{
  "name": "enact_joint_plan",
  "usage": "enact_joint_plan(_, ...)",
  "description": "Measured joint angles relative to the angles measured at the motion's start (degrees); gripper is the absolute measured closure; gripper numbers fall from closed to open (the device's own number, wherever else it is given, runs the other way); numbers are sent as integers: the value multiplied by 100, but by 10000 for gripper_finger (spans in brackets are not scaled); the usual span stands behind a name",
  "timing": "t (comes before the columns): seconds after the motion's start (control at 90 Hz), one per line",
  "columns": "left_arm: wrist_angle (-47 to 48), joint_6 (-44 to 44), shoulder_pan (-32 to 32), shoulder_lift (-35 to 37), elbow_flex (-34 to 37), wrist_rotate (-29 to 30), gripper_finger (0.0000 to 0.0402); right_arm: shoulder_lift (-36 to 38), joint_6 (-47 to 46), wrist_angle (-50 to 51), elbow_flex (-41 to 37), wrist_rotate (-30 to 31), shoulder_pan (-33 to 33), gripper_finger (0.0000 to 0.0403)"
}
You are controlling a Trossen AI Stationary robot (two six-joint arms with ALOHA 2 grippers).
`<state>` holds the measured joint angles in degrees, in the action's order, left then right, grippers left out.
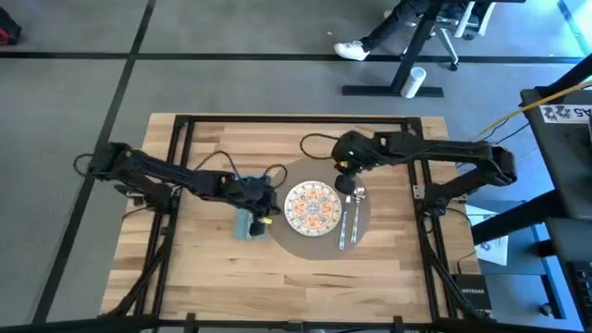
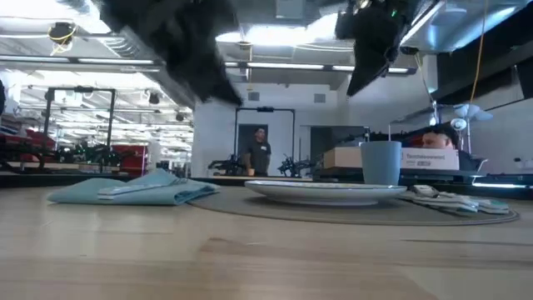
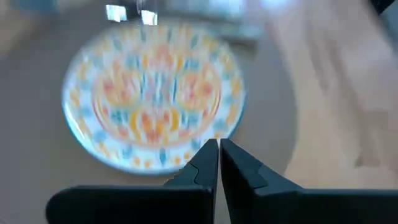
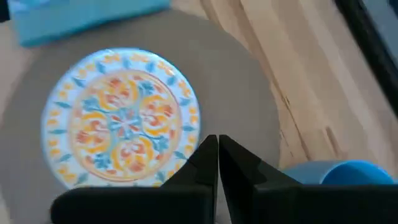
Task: Set table place
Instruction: Return to Home Position
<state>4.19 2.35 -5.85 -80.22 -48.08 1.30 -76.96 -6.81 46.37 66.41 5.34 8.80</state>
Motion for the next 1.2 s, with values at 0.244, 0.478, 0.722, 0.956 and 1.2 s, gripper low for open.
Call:
enact_joint_plan(0.244,549,-94,-1,1407,0,184,402,846,18,79,-98,523,-736,403)
enact_joint_plan(0.478,641,9,-83,2960,579,187,402,1861,-153,41,-872,926,-1360,403)
enact_joint_plan(0.722,767,31,-83,4404,1525,190,402,3138,-563,-852,-2223,803,-1560,403)
enact_joint_plan(0.956,615,258,120,5239,2511,190,402,4011,-581,-2429,-3485,-47,-1558,403)
enact_joint_plan(1.2,-37,48,454,5915,3198,-98,402,4242,-583,-3688,-4196,-196,-1556,403)
